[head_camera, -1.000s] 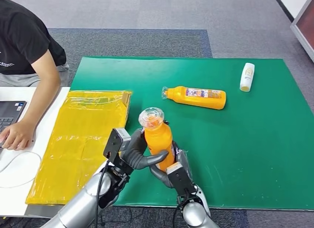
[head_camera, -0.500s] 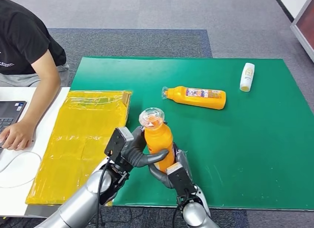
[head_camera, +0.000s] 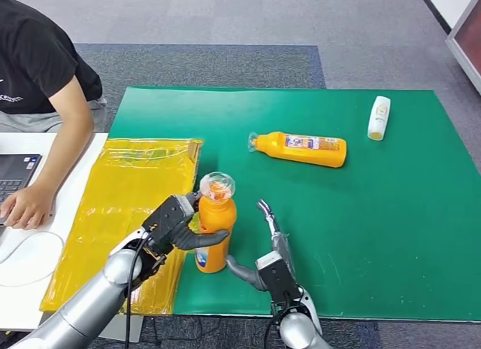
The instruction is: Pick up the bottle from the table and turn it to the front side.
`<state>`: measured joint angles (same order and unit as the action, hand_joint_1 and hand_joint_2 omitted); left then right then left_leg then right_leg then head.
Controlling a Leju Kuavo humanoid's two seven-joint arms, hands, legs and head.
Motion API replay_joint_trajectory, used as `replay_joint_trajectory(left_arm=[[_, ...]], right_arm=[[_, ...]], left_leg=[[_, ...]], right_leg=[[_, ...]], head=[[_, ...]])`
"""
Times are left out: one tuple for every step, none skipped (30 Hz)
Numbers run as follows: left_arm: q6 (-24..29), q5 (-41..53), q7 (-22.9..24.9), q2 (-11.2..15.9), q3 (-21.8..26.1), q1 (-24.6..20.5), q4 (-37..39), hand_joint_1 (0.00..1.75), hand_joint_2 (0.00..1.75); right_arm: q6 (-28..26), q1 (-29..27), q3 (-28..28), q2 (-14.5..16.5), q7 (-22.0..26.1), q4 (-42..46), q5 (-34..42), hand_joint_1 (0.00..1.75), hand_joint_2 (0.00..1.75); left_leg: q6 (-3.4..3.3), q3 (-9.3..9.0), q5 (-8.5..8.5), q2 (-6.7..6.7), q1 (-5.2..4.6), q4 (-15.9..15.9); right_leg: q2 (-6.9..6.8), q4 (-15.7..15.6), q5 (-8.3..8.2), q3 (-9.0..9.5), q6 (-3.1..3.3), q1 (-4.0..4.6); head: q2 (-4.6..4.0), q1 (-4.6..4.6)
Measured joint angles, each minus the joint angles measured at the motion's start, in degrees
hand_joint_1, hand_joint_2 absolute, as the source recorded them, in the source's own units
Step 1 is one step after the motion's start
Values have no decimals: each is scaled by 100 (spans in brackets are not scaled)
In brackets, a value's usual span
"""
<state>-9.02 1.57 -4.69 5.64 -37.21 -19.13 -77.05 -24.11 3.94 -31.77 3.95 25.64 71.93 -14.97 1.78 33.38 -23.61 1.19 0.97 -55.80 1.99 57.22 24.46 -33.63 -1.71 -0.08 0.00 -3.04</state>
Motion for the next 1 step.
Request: replay_joint_trajectory(left_arm=[[-9, 22, 4, 21, 18, -3, 0, 175, 175]], right_arm=[[0, 0, 0, 0, -1, 0, 4, 0, 175]], left_leg=[[0, 0, 0, 0, 0, 0]], right_leg=[[0, 0, 0, 1, 0, 0]], head=[[0, -2]])
